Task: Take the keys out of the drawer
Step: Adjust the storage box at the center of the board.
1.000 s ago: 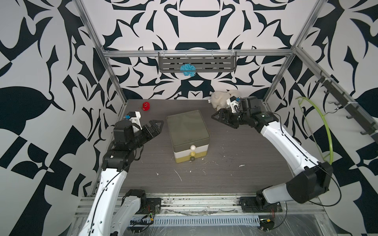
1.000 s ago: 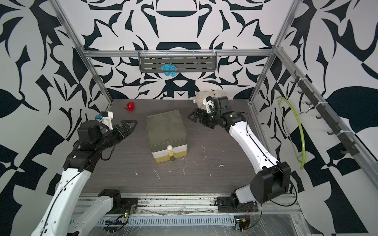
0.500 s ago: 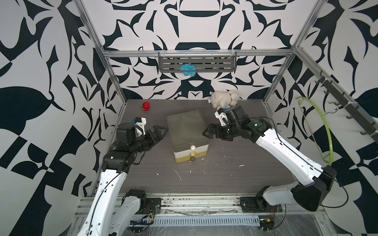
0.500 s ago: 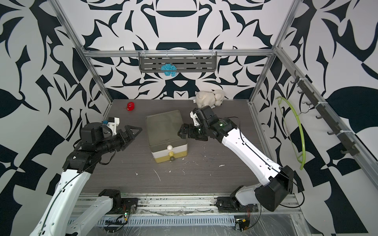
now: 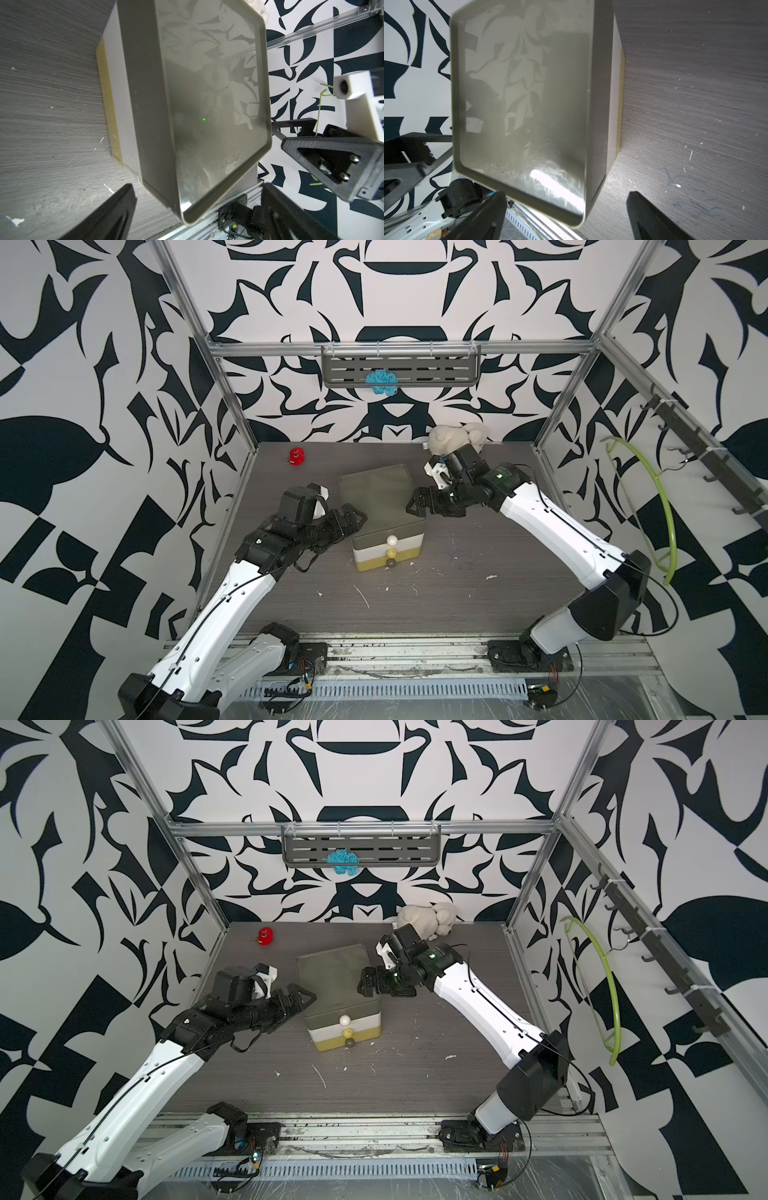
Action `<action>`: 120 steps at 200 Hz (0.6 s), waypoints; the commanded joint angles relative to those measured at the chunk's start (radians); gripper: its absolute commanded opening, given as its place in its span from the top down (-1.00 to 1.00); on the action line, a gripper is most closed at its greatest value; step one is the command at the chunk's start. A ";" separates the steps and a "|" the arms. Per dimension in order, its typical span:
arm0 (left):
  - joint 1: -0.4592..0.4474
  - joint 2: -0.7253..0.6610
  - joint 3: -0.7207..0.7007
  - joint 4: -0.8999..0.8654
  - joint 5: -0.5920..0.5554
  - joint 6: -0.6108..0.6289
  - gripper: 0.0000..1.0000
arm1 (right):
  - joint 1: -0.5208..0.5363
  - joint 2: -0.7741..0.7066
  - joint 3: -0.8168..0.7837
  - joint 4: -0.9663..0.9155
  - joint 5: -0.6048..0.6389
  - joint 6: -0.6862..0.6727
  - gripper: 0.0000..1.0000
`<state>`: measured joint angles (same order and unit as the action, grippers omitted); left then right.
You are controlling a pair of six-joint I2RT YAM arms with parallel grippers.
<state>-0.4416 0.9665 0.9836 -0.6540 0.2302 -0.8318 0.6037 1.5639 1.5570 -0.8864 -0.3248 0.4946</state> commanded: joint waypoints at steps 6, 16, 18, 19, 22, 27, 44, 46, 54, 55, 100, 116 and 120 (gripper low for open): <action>-0.003 0.040 0.057 -0.055 -0.022 0.044 -0.98 | 0.001 -0.007 0.051 0.033 -0.037 -0.007 -0.93; -0.002 0.063 0.077 -0.069 -0.019 0.062 -0.98 | 0.000 -0.006 0.049 0.047 -0.043 -0.002 -0.93; -0.003 0.068 0.080 -0.072 -0.020 0.064 -0.98 | 0.001 -0.006 0.049 0.049 -0.043 -0.003 -0.93; -0.002 0.070 0.081 -0.073 -0.021 0.064 -0.98 | 0.001 -0.006 0.049 0.050 -0.043 -0.003 -0.93; -0.003 0.074 0.086 -0.077 -0.023 0.067 -0.98 | 0.000 -0.005 0.050 0.051 -0.043 -0.003 -0.93; -0.002 0.082 0.095 -0.086 -0.028 0.069 -0.98 | 0.001 0.000 0.053 0.051 -0.043 -0.003 -0.93; -0.003 0.090 0.103 -0.091 -0.035 0.065 -0.98 | -0.012 0.015 0.065 0.040 -0.062 0.003 -0.93; -0.002 0.092 0.103 -0.089 -0.035 0.064 -0.98 | -0.012 0.017 0.065 0.039 -0.065 0.004 -0.93; -0.002 0.093 0.102 -0.084 -0.034 0.062 -0.98 | -0.018 0.020 0.069 0.040 -0.076 0.005 -0.93; -0.002 0.093 0.101 -0.084 -0.034 0.062 -0.98 | -0.019 0.021 0.069 0.040 -0.077 0.006 -0.93; -0.002 0.118 0.101 -0.090 0.001 0.065 -0.98 | -0.040 0.074 0.108 0.037 -0.114 0.019 -0.84; -0.002 0.115 0.109 -0.108 0.011 0.065 -0.98 | -0.041 0.099 0.133 0.033 -0.126 0.019 -0.80; -0.002 0.114 0.111 -0.114 0.013 0.065 -0.98 | -0.041 0.107 0.140 0.028 -0.128 0.019 -0.79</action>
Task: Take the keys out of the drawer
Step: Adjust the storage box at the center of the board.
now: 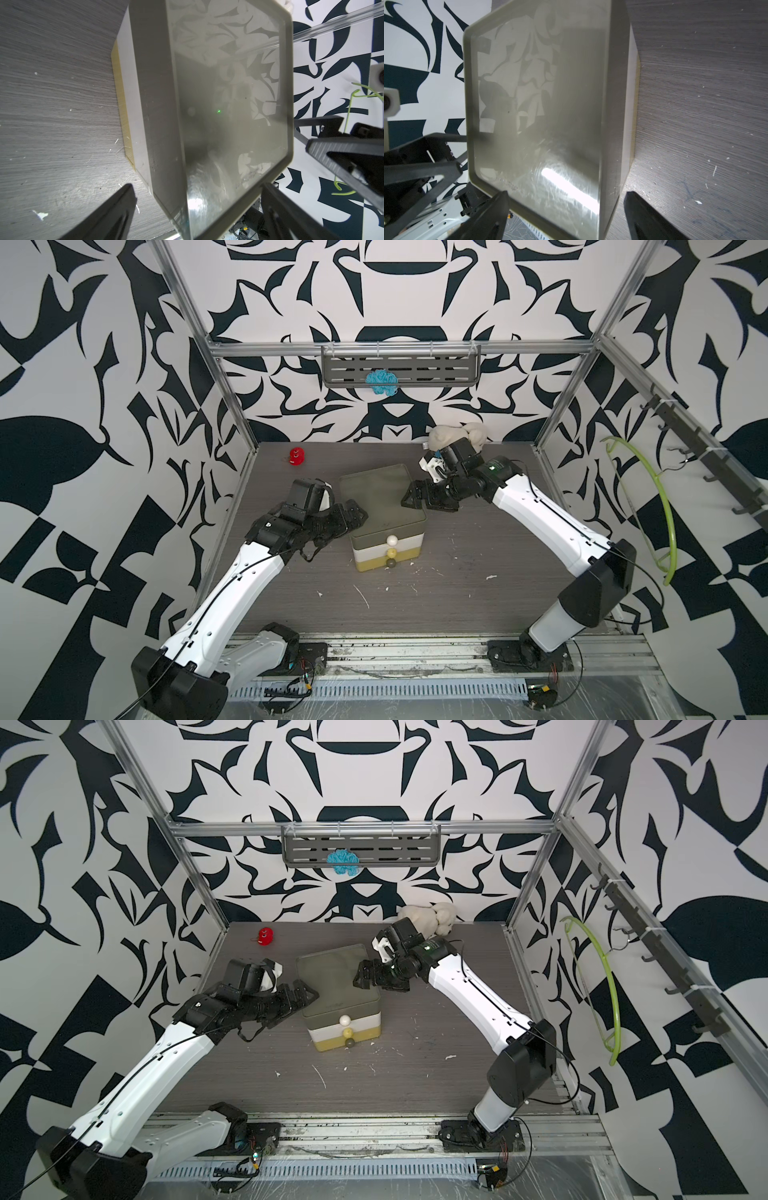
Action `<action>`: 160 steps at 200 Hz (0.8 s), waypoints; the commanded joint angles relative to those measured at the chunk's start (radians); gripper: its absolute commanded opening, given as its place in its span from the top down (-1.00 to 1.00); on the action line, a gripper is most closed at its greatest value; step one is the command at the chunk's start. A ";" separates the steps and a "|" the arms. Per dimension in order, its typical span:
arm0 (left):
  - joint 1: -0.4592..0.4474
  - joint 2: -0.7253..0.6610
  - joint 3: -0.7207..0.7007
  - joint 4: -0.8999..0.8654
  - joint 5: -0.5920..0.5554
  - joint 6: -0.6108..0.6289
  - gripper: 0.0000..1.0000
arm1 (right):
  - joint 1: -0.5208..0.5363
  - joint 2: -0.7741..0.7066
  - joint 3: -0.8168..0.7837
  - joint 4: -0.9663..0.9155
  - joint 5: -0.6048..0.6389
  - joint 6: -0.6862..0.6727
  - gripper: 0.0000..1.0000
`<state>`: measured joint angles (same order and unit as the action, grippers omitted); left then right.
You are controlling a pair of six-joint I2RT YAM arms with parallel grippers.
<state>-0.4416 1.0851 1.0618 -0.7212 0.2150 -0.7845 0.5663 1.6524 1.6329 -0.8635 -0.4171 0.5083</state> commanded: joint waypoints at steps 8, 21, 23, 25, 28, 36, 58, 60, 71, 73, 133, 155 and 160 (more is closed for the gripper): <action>-0.002 -0.006 0.037 -0.057 0.033 0.022 -0.98 | -0.003 0.032 0.074 0.001 -0.043 0.007 -0.74; -0.002 -0.008 0.040 -0.065 0.043 0.029 -0.98 | -0.002 0.050 0.090 -0.006 -0.046 0.010 -0.68; -0.002 -0.008 0.040 -0.066 0.044 0.030 -0.98 | -0.003 0.053 0.091 -0.005 -0.046 0.009 -0.67; -0.002 -0.009 0.041 -0.067 0.045 0.032 -0.98 | -0.002 0.055 0.093 -0.006 -0.047 0.010 -0.65; -0.002 -0.008 0.041 -0.068 0.047 0.033 -0.98 | -0.002 0.058 0.096 -0.005 -0.047 0.010 -0.64; -0.002 -0.005 0.043 -0.070 0.050 0.037 -0.98 | -0.002 0.066 0.104 -0.003 -0.048 0.011 -0.57; -0.002 -0.001 0.039 -0.062 0.071 0.033 -0.98 | -0.002 0.097 0.143 -0.007 -0.057 0.016 -0.36; -0.002 -0.003 0.037 -0.060 0.072 0.031 -0.98 | -0.001 0.100 0.147 -0.008 -0.058 0.016 -0.34; -0.002 -0.005 0.026 -0.042 0.084 0.017 -0.98 | -0.002 0.118 0.173 -0.015 -0.066 0.018 -0.24; -0.001 -0.006 0.023 -0.038 0.084 0.014 -0.98 | -0.002 0.122 0.177 -0.017 -0.067 0.018 -0.23; -0.002 0.011 -0.030 0.065 0.141 -0.048 -0.98 | -0.001 0.207 0.320 -0.081 -0.043 -0.018 -0.02; -0.001 0.015 -0.030 0.076 0.144 -0.058 -0.98 | -0.001 0.256 0.397 -0.119 -0.028 -0.041 0.07; -0.002 0.014 -0.030 0.077 0.143 -0.059 -0.98 | -0.002 0.270 0.418 -0.131 -0.026 -0.045 0.11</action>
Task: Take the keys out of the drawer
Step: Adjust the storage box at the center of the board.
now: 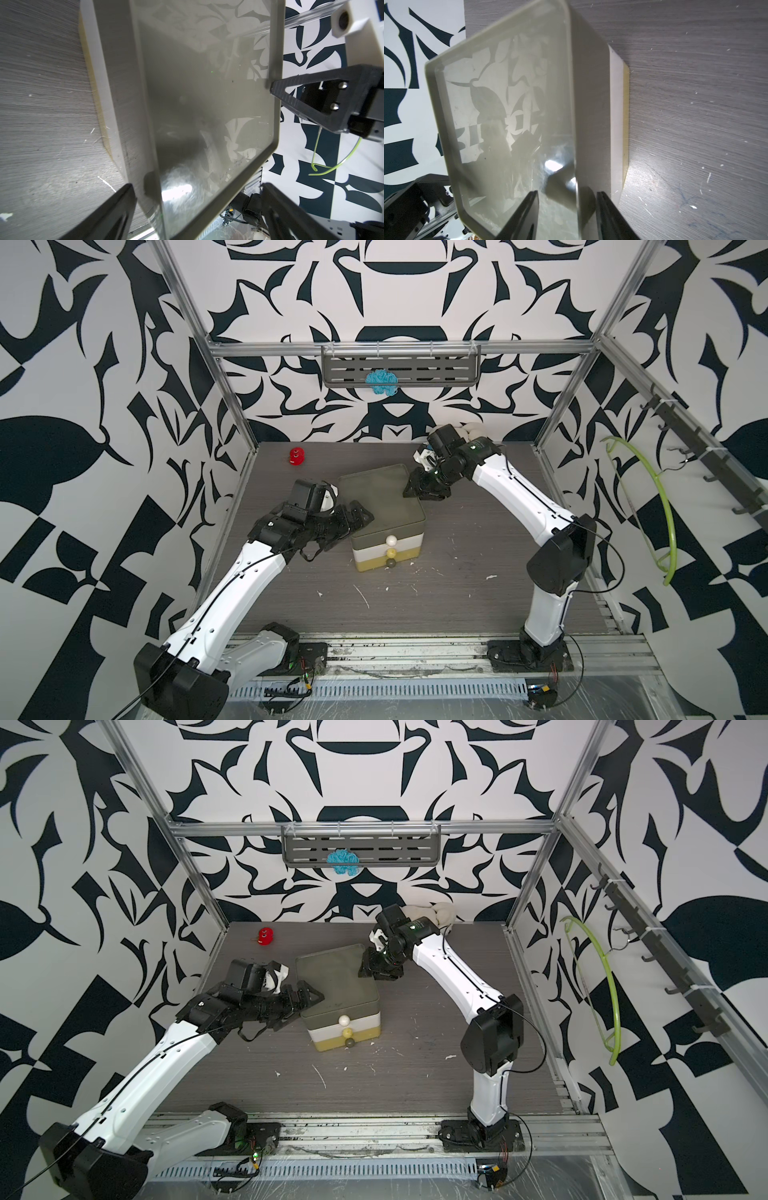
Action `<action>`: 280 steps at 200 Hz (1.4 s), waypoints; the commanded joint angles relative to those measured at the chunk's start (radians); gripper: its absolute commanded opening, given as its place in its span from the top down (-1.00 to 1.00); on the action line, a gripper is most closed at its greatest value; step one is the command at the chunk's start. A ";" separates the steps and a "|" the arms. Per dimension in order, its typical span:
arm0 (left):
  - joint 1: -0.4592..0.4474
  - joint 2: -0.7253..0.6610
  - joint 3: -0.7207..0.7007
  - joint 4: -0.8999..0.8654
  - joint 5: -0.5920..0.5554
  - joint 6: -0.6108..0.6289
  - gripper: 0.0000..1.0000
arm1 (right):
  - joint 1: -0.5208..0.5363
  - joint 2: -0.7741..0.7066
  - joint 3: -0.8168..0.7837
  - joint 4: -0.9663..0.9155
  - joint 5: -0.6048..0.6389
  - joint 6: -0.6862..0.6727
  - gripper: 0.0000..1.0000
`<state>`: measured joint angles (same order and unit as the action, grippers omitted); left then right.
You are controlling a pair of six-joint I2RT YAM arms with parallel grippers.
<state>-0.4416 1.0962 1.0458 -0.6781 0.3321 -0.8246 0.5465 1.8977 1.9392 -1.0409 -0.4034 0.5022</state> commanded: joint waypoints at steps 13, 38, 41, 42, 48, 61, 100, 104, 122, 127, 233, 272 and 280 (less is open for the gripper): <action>-0.002 0.001 -0.019 0.038 0.031 -0.025 -0.98 | 0.018 0.064 0.170 0.016 -0.036 -0.049 0.19; -0.002 -0.011 -0.031 0.044 0.033 -0.036 -0.98 | 0.018 0.127 0.269 -0.016 -0.027 -0.056 0.30; -0.002 -0.013 -0.032 0.046 0.033 -0.037 -0.98 | 0.018 0.134 0.281 -0.018 -0.025 -0.055 0.31; -0.001 -0.014 -0.033 0.046 0.033 -0.038 -0.98 | 0.019 0.136 0.285 -0.018 -0.025 -0.055 0.32; -0.002 -0.018 -0.037 0.049 0.032 -0.040 -0.98 | 0.018 0.149 0.307 -0.020 -0.024 -0.056 0.33; -0.001 -0.023 -0.044 0.055 0.034 -0.046 -0.99 | 0.018 0.181 0.365 -0.034 -0.019 -0.056 0.34; -0.001 -0.017 -0.047 0.056 0.036 -0.045 -0.98 | 0.018 0.311 0.597 -0.112 0.000 -0.079 0.35; -0.002 -0.017 -0.046 0.056 0.036 -0.045 -0.98 | 0.017 0.325 0.620 -0.120 0.002 -0.081 0.35; -0.001 -0.008 -0.044 0.063 0.036 -0.045 -0.98 | 0.009 0.371 0.702 -0.144 0.005 -0.083 0.32; -0.002 -0.005 -0.045 0.066 0.038 -0.045 -0.98 | 0.004 0.377 0.712 -0.145 0.006 -0.081 0.31; -0.002 -0.003 -0.047 0.097 0.044 -0.045 -0.98 | -0.095 0.101 0.379 -0.127 -0.012 -0.111 -0.26; -0.002 -0.007 -0.078 0.131 0.049 -0.052 -0.99 | -0.107 -0.236 -0.089 -0.007 -0.027 -0.049 -0.30; -0.001 -0.002 -0.081 0.140 0.052 -0.052 -0.98 | -0.108 -0.303 -0.181 0.029 -0.036 -0.017 -0.31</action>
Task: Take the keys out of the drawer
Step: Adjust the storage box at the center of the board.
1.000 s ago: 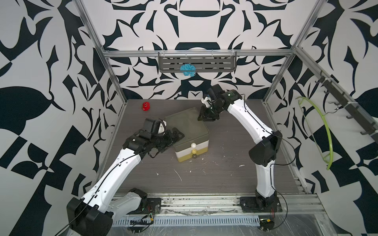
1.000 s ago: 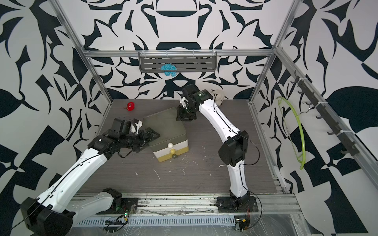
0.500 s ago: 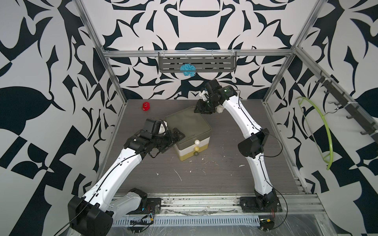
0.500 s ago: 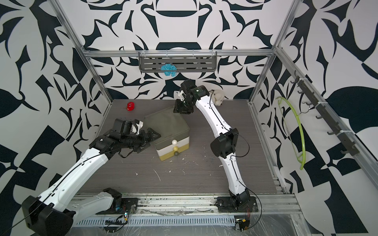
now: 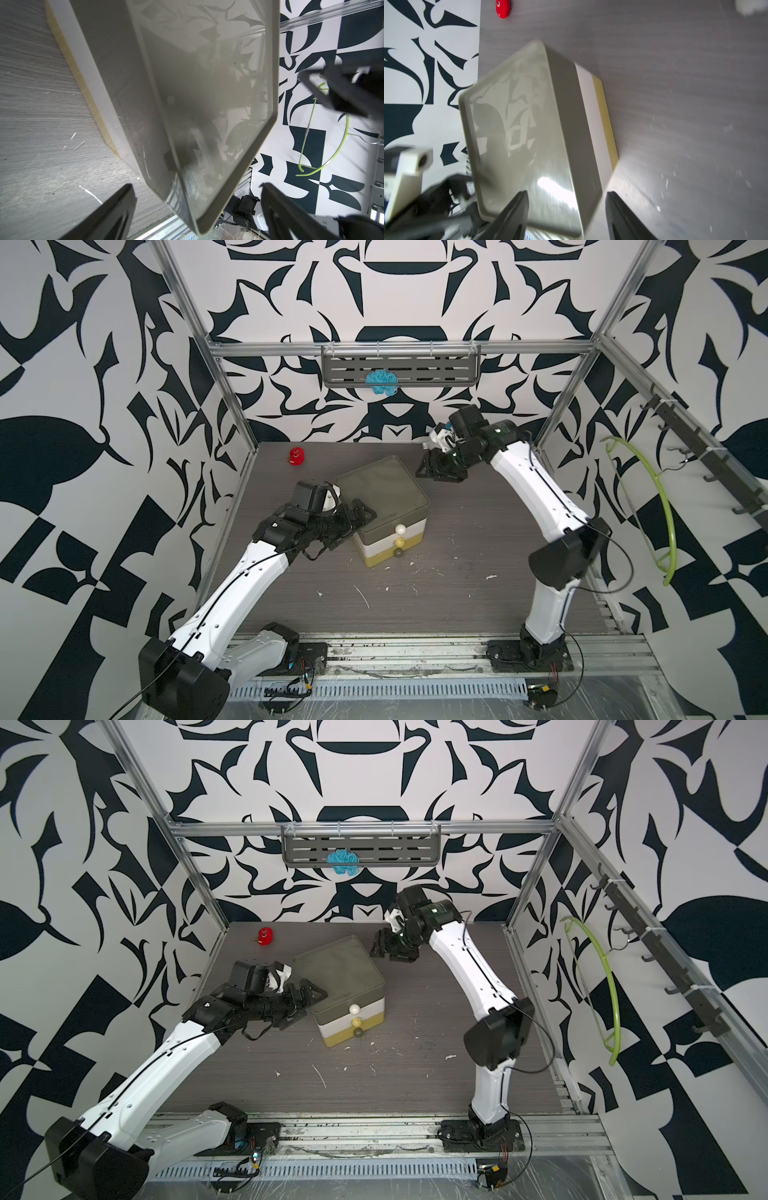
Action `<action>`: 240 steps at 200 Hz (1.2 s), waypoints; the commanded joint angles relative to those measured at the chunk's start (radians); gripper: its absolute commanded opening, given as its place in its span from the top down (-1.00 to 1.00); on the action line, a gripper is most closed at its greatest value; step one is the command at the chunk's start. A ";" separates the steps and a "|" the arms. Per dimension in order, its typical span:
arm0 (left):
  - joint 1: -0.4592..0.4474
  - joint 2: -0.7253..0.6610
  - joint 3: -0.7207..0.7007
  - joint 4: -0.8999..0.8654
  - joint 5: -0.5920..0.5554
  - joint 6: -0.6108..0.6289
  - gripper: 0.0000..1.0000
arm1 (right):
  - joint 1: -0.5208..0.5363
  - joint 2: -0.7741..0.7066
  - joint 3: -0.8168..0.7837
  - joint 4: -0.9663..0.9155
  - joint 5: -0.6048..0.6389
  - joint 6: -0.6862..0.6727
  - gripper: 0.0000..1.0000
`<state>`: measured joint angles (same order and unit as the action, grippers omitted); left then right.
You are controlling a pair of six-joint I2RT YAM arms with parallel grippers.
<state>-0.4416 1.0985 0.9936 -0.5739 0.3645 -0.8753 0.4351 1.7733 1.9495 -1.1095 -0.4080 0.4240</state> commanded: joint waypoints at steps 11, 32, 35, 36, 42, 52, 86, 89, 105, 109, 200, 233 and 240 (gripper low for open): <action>-0.001 0.007 -0.029 0.044 0.024 0.000 -0.98 | 0.002 -0.254 -0.305 0.146 -0.069 0.107 -0.32; 0.000 0.026 -0.021 0.061 0.030 0.009 -0.98 | 0.016 -0.350 -0.478 0.232 -0.165 0.195 -0.32; -0.001 0.027 -0.019 0.062 0.030 0.012 -0.98 | 0.018 -0.358 -0.499 0.244 -0.174 0.205 -0.32; -0.001 0.027 -0.018 0.063 0.030 0.012 -0.98 | 0.019 -0.362 -0.505 0.248 -0.176 0.207 -0.32; -0.001 0.031 -0.014 0.064 0.027 0.013 -0.98 | 0.025 -0.379 -0.535 0.266 -0.180 0.219 -0.31; -0.001 0.032 -0.008 0.066 0.021 0.014 -0.98 | 0.030 -0.401 -0.582 0.292 -0.174 0.234 -0.27; 0.000 0.040 0.011 0.050 0.015 0.021 -0.98 | 0.055 -0.387 -0.658 0.387 -0.195 0.284 -0.12; 0.000 0.037 0.013 0.048 0.014 0.021 -0.98 | 0.058 -0.381 -0.658 0.391 -0.194 0.285 -0.11; -0.002 0.028 0.012 0.041 0.005 0.020 -0.98 | 0.063 -0.345 -0.650 0.412 -0.188 0.284 -0.04; -0.001 0.026 0.012 0.039 0.004 0.020 -0.98 | 0.063 -0.338 -0.647 0.416 -0.184 0.284 -0.03; 0.000 0.018 0.013 0.036 -0.008 0.006 -0.98 | 0.061 -0.165 -0.524 0.524 -0.143 0.284 0.04; 0.000 0.020 0.015 0.030 -0.012 0.009 -0.98 | 0.054 -0.092 -0.443 0.524 -0.148 0.261 0.02; 0.000 0.020 0.016 0.030 -0.013 0.009 -0.98 | 0.050 -0.081 -0.428 0.523 -0.148 0.255 0.02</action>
<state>-0.4416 1.1271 0.9813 -0.5278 0.3588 -0.8730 0.4988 1.6600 1.4330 -0.6895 -0.5758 0.6994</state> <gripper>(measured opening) 0.989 0.488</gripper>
